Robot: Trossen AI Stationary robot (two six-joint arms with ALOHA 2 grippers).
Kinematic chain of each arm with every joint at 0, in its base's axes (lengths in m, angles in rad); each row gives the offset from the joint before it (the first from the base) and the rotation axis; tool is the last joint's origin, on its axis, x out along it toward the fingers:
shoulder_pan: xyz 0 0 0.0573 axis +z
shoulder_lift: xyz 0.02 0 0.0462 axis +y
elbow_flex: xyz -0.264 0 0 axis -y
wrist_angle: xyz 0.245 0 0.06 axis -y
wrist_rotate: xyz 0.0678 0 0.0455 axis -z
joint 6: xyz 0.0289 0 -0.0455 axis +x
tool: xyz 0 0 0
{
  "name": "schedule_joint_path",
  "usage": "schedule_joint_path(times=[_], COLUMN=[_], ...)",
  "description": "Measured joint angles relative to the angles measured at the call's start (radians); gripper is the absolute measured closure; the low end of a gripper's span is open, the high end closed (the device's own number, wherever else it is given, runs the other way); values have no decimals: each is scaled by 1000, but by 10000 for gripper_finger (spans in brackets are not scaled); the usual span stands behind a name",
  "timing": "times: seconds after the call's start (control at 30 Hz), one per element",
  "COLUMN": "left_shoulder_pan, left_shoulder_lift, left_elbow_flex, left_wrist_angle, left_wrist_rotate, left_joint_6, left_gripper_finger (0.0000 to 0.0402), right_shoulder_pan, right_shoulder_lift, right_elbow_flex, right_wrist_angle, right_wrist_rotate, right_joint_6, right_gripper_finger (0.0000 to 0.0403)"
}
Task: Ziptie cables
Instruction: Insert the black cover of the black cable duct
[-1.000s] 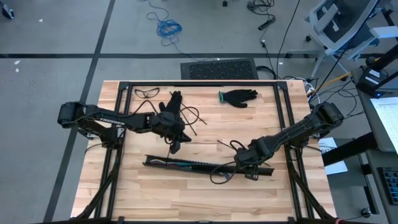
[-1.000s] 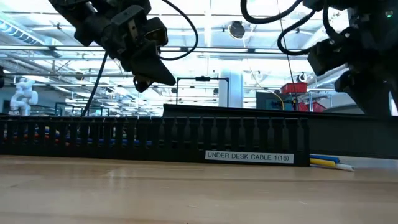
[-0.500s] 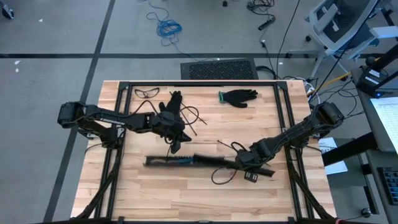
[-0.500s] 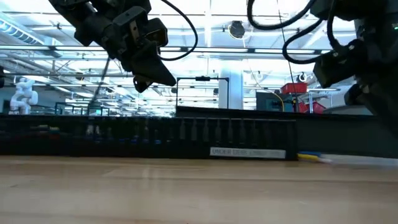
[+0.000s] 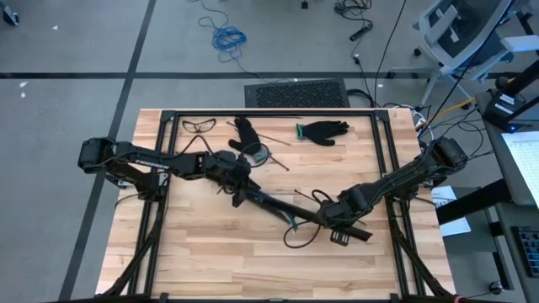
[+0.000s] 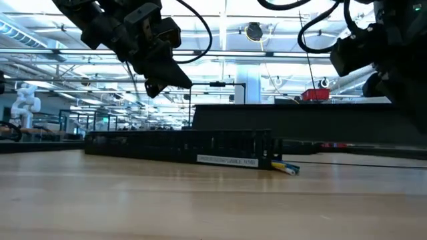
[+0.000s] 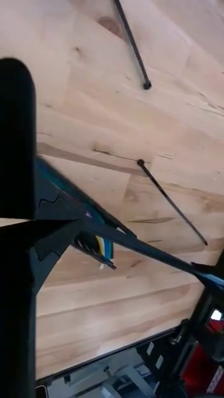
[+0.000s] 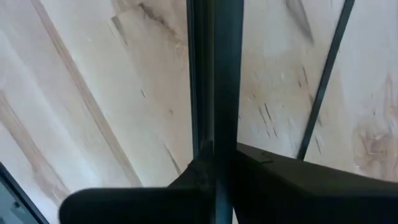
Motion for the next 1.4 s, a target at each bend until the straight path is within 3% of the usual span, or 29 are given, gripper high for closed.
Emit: schedule_joint_path(times=[0.2,0.4,0.63,0.7,0.83,0.9,1.0,1.13,1.2,1.4], left_shoulder_pan=[5,56,205,266,394,435,463,489,505,594], left_shoulder_lift=[0,0,-10,0,101,175,284,427,477,525], left_elbow_flex=[0,9,171,269,501,626,825,1068,1161,1208], left_wrist_angle=[1,-4,-57,-207,-645,-829,-1097,-1467,-1557,-1706], left_wrist_rotate=[0,0,-82,-62,124,139,23,-334,-449,-295], left_joint_6=[25,85,572,650,704,761,831,866,832,630], left_gripper_finger=[402,402,402,402,402,402,402,402,402,402], right_shoulder_pan=[26,55,42,31,24,23,14,6,6,7], right_shoulder_lift=[-70,-153,-283,-310,-355,-368,-376,-376,-376,-376], right_elbow_flex=[52,104,113,113,113,113,113,112,112,112], right_wrist_angle=[-19,-180,-411,-464,-519,-519,-524,-551,-552,-553], right_wrist_rotate=[7,60,303,355,477,538,579,589,609,612], right_joint_6=[-12,60,280,336,426,443,443,436,435,437], right_gripper_finger=[394,394,394,394,394,394,394,394,394,394])
